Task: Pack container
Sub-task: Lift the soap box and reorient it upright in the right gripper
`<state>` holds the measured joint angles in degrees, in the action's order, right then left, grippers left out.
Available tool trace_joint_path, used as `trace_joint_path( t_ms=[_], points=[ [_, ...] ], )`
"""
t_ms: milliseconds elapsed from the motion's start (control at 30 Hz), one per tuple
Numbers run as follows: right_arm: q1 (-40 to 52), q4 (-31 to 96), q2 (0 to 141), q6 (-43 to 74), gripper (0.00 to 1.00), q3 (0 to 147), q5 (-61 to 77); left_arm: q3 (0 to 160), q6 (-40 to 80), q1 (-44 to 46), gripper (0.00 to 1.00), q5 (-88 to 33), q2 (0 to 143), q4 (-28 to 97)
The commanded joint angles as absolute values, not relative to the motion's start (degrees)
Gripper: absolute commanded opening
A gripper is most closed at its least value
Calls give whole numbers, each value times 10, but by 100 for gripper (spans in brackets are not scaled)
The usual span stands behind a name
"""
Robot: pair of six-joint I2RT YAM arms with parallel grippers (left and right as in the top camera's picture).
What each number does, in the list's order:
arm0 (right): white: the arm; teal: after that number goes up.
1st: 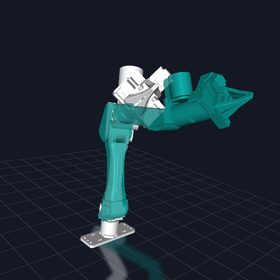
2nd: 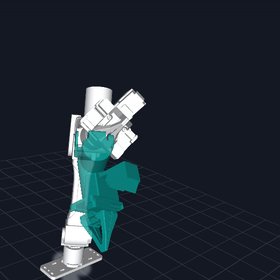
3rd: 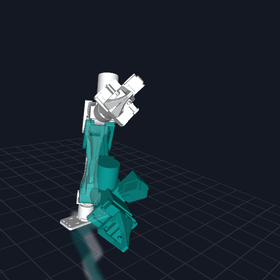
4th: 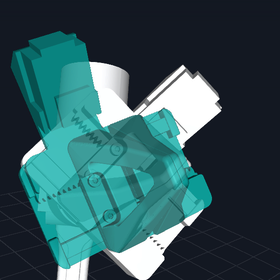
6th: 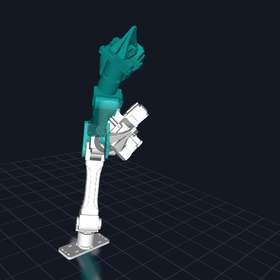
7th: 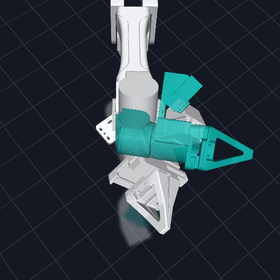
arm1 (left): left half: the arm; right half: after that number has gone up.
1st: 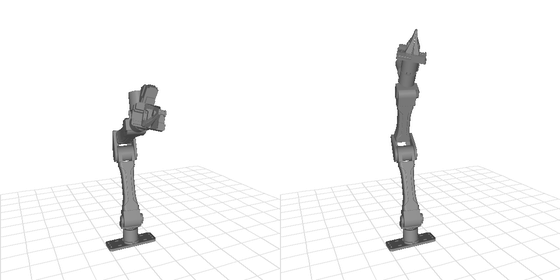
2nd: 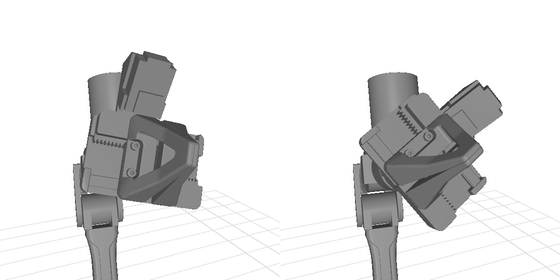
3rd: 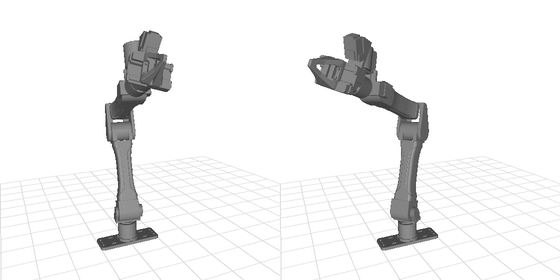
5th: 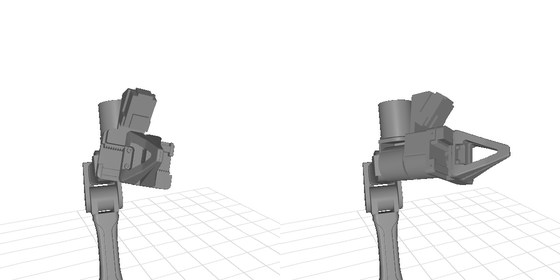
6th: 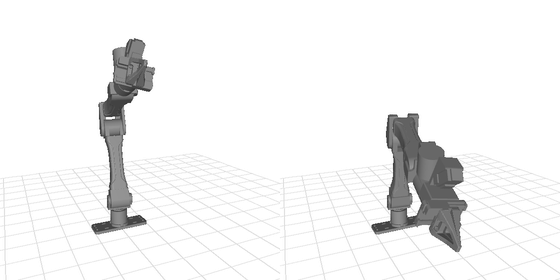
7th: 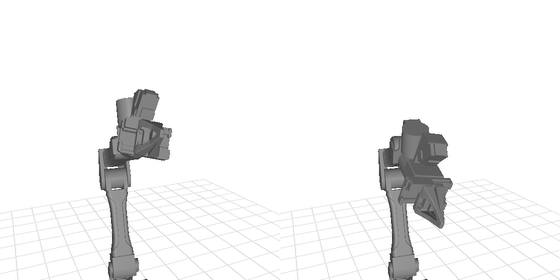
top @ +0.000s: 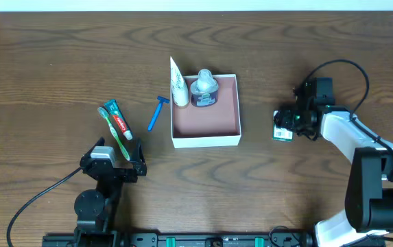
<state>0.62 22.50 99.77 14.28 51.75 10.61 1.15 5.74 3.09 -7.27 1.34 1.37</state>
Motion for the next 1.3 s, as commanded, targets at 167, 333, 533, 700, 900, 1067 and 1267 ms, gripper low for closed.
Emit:
trace_joint_path(
  t_ms=[167, 333, 533, 700, 900, 1067, 1267],
  points=[
    [51, 306, 1008, 100, 72, 526, -25, 2, 54, 29, 98, -79, 14, 34],
    [72, 340, 1008, 122, 73, 527, -30, 2, 54, 29, 98, -79, 14, 34],
    [71, 339, 1008, 127, 62, 527, -28, 2, 54, 29, 98, -79, 14, 34],
    [71, 305, 1008, 97, 66, 527, -28, 2, 54, 29, 98, -79, 14, 34],
    [71, 260, 1008, 80, 68, 527, -30, 2, 53, 29, 98, -79, 14, 34],
    [71, 250, 1008, 72, 64, 527, -30, 2, 54, 29, 98, -79, 14, 34],
    [71, 255, 1008, 72, 36, 527, -25, 2, 54, 29, 98, -79, 14, 34]
  ],
)
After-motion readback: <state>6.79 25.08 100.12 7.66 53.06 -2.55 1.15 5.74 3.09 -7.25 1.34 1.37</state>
